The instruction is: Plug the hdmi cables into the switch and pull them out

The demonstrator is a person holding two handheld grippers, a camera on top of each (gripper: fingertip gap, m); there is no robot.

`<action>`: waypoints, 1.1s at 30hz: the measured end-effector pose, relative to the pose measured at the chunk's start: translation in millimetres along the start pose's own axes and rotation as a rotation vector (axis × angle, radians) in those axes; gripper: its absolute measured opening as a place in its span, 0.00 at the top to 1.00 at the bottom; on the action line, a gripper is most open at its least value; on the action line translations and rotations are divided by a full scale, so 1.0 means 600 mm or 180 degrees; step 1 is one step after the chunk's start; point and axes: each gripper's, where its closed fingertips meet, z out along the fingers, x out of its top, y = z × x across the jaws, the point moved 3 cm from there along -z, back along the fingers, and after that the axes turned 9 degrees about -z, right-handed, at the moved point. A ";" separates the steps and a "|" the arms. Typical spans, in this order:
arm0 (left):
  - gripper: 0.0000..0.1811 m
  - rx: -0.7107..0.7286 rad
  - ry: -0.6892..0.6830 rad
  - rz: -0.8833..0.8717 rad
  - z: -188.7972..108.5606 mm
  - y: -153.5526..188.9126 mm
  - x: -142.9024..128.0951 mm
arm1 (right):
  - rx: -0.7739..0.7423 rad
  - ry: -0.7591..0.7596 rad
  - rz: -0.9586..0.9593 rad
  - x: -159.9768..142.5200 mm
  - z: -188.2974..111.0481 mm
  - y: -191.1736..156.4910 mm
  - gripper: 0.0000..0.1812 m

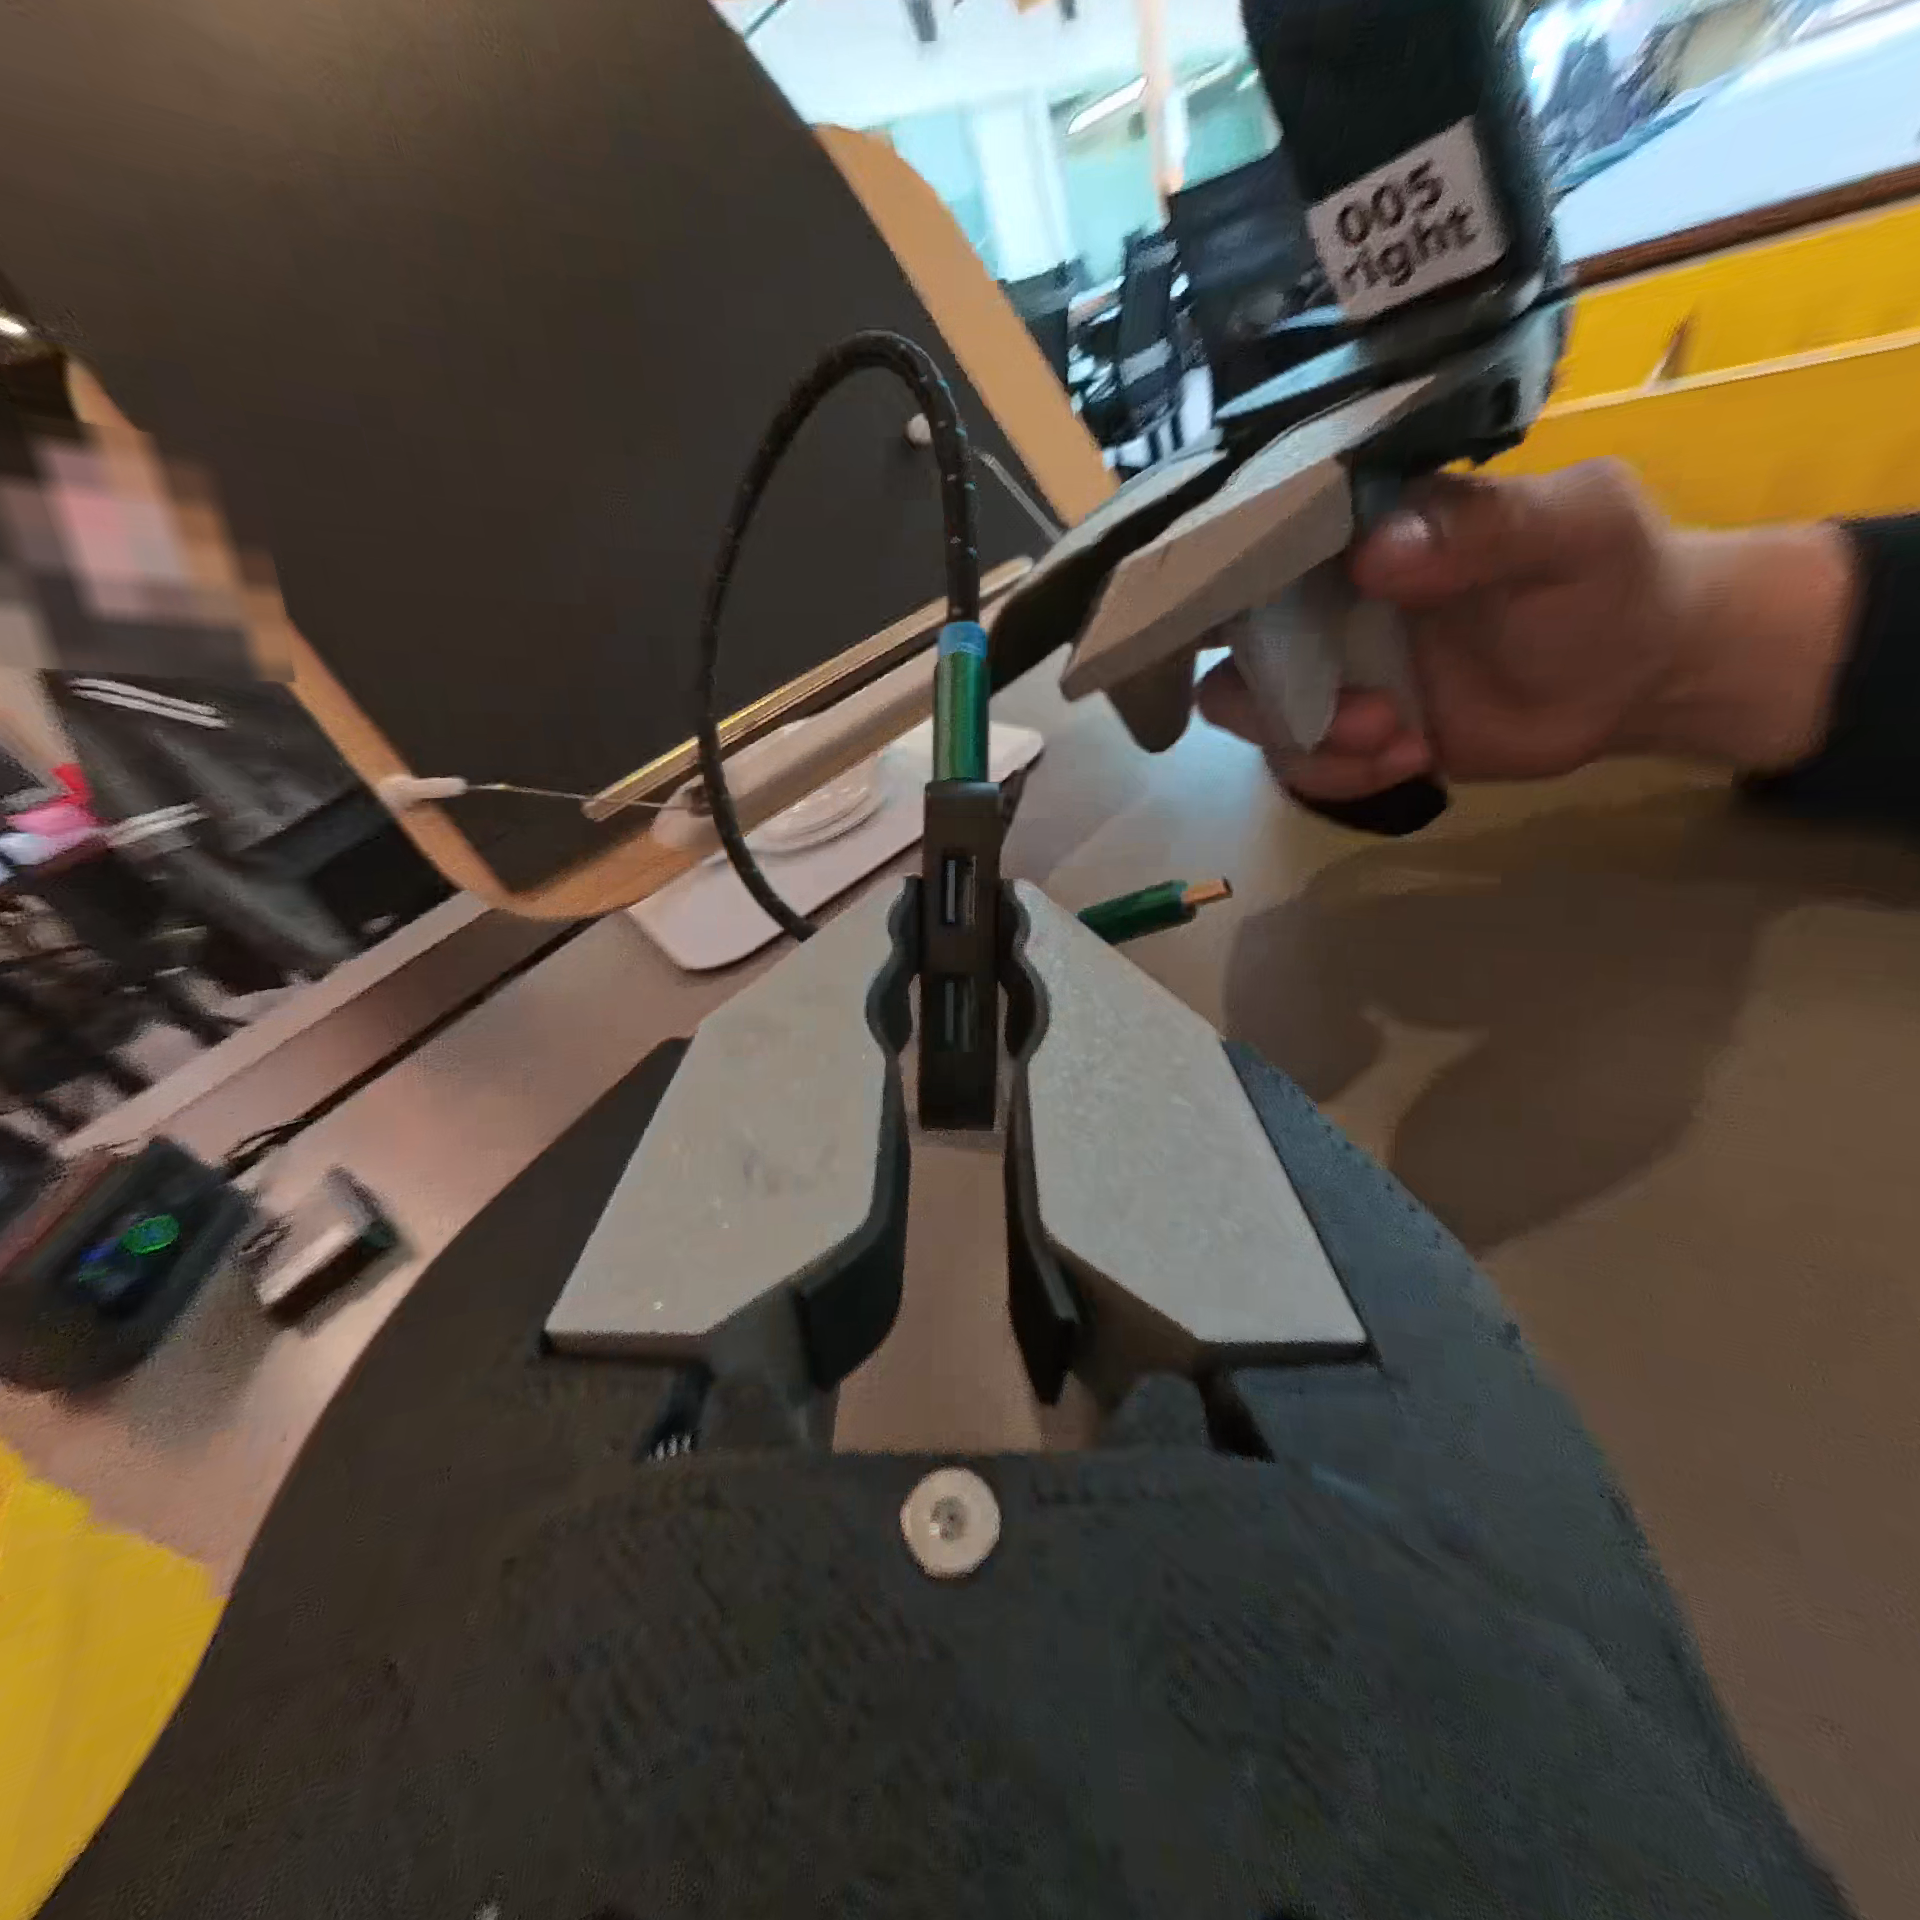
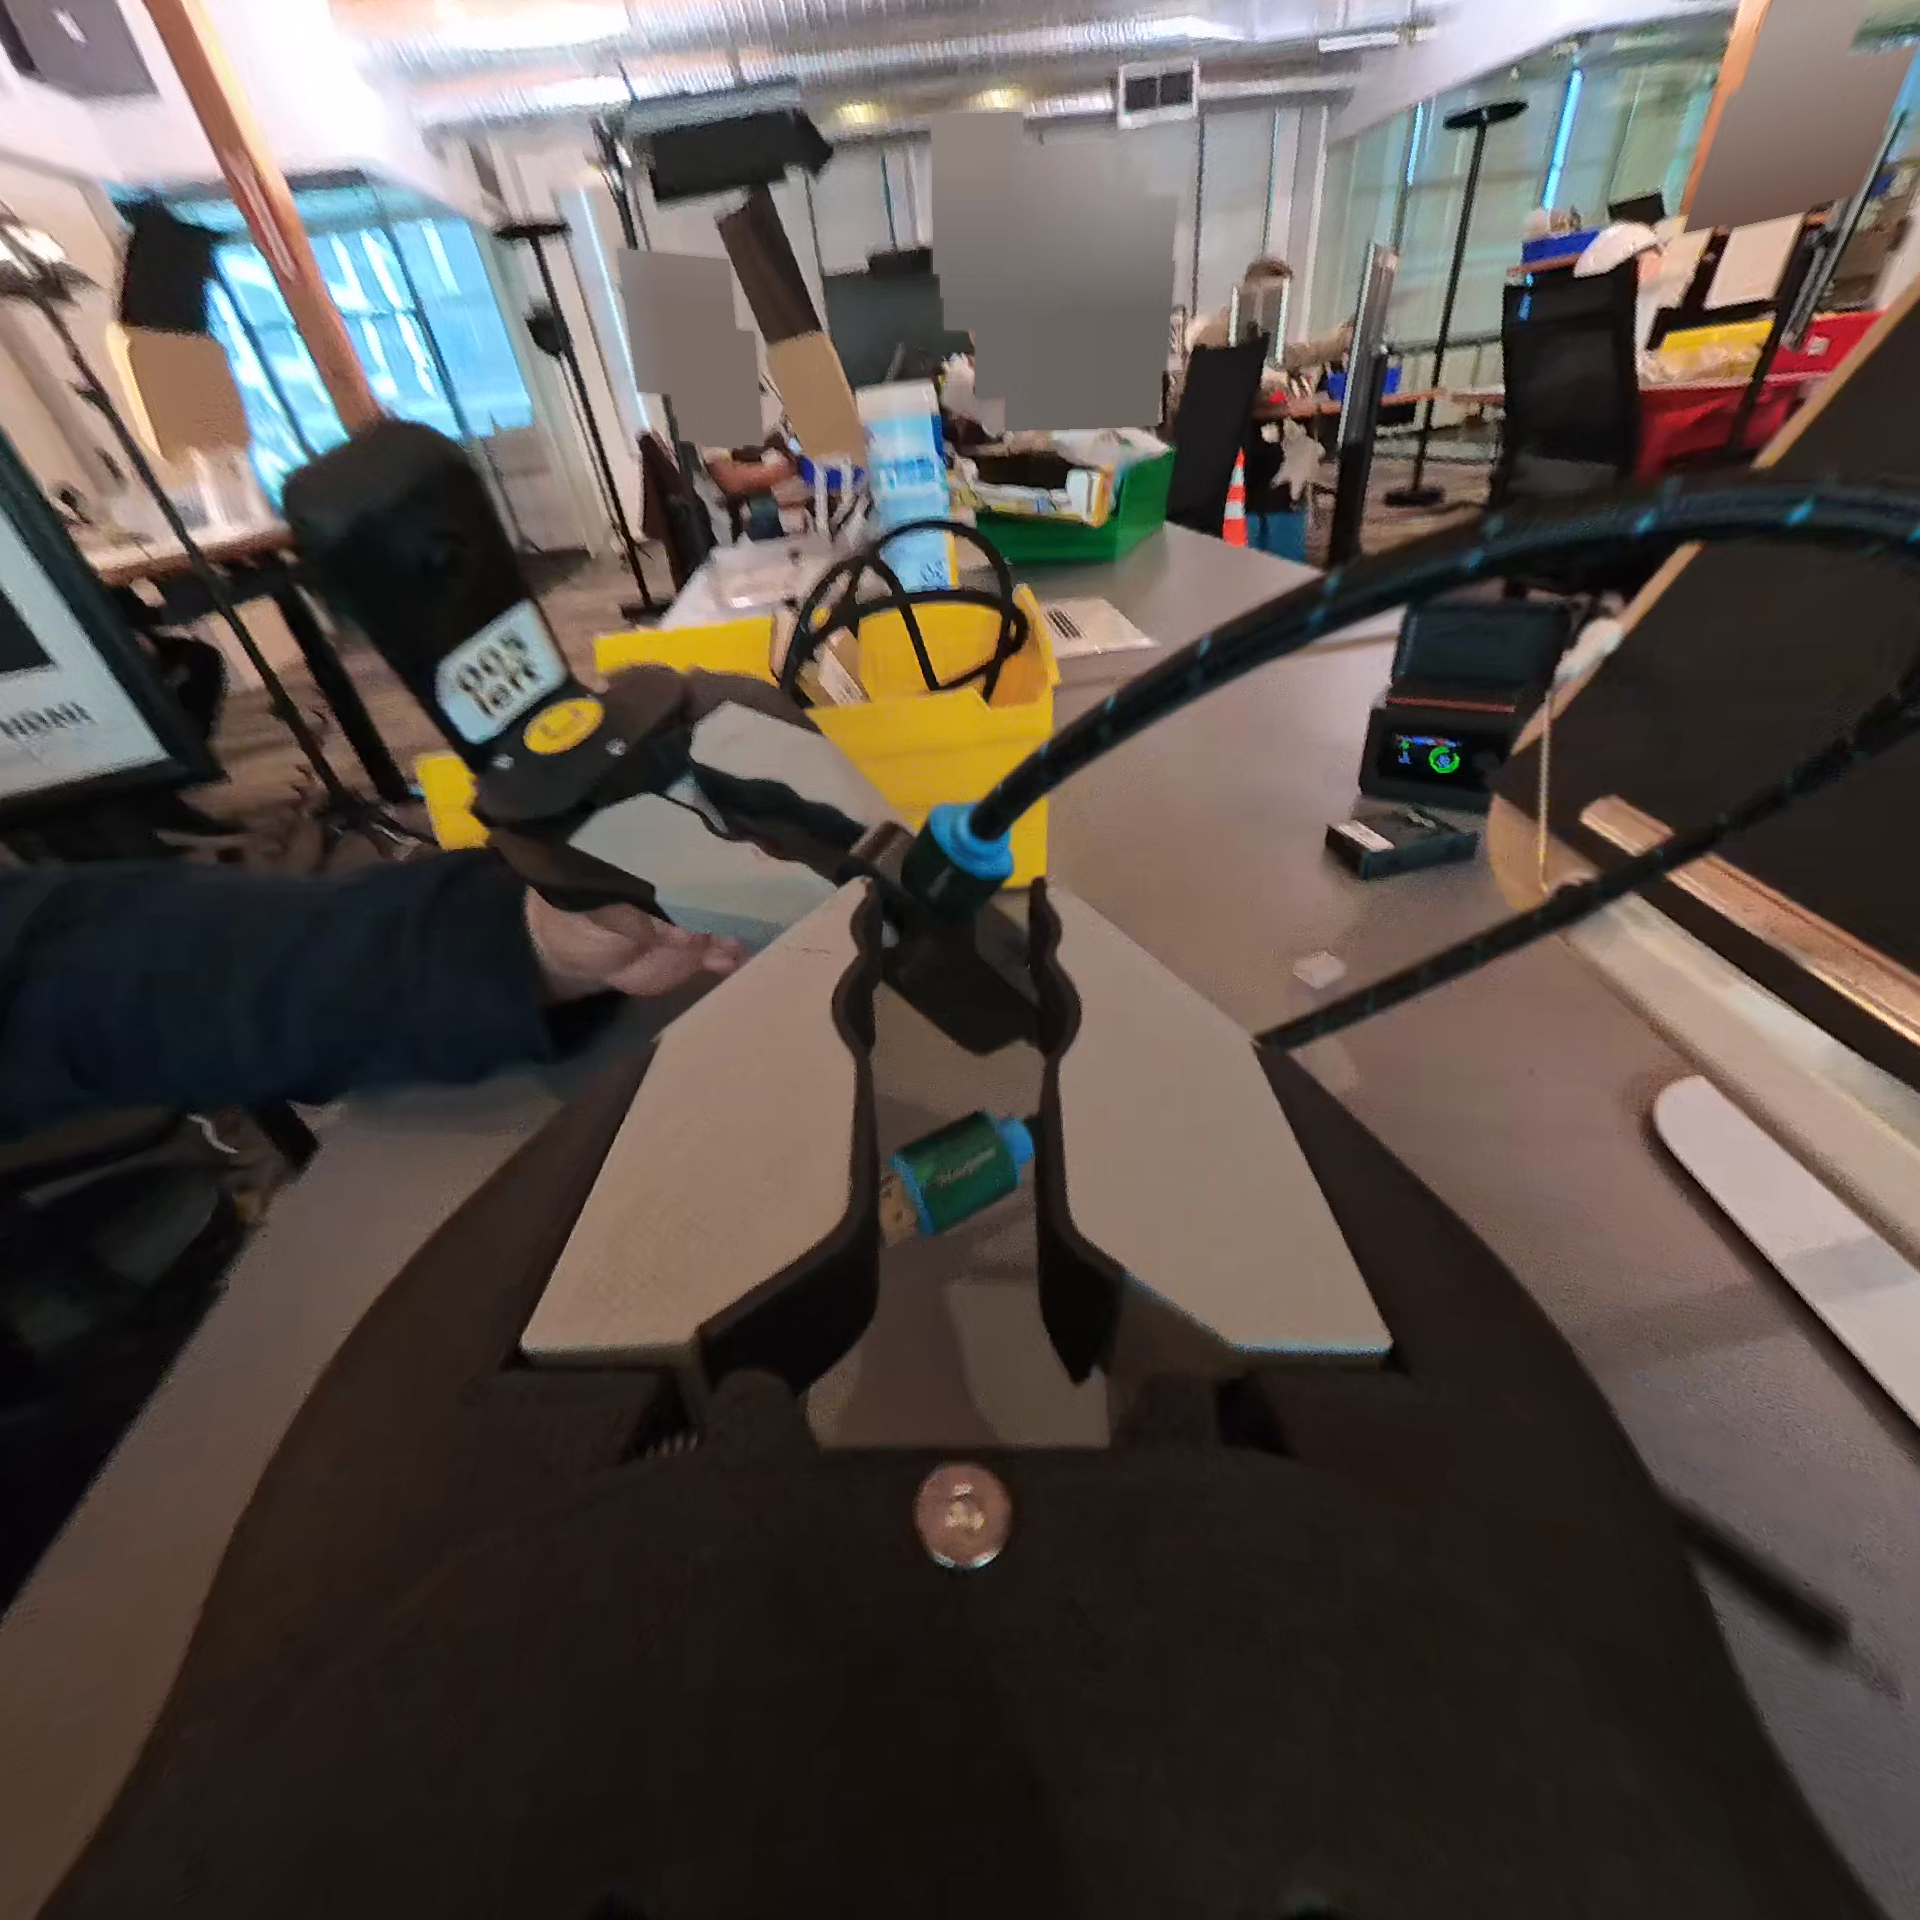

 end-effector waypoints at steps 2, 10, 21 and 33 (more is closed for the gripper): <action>0.94 -0.0177 0.0067 -0.0093 -0.001 0.009 0.004 | 0.0034 0.0071 0.0052 0.008 -0.006 -0.001 0.84; 0.94 -0.0486 0.0093 -0.0336 -0.001 0.026 0.004 | 0.0224 -0.0022 0.0121 0.001 0.000 -0.013 0.93; 0.91 -0.0460 -0.0460 0.0166 0.022 0.057 -0.040 | 0.0516 -0.0400 0.0037 -0.019 0.033 -0.056 0.94; 0.94 -0.0806 -0.0561 -0.0328 0.021 0.062 -0.039 | 0.0489 -0.0459 -0.0398 -0.019 0.025 -0.065 0.95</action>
